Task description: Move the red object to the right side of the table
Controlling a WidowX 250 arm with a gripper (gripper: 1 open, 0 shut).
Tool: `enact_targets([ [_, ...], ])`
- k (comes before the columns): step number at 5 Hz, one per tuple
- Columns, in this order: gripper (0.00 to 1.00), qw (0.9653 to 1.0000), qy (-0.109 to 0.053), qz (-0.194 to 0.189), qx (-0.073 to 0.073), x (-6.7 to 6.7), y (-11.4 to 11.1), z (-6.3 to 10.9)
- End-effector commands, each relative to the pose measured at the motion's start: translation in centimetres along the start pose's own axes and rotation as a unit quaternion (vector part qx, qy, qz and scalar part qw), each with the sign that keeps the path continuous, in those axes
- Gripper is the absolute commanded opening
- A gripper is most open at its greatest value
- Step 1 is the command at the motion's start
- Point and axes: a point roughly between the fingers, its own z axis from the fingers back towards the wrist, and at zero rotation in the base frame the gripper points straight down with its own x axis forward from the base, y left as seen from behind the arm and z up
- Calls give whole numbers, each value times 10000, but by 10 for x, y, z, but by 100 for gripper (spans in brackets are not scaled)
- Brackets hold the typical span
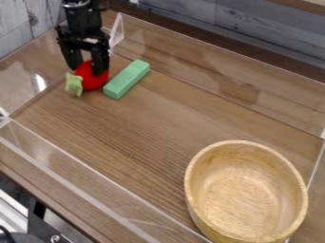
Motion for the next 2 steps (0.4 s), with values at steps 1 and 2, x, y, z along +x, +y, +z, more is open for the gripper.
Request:
enact_targets([
  [1,100,9996,-211,-38,205,9,5,12],
  [2,100,9997,-186,-10,172,8,2,15],
])
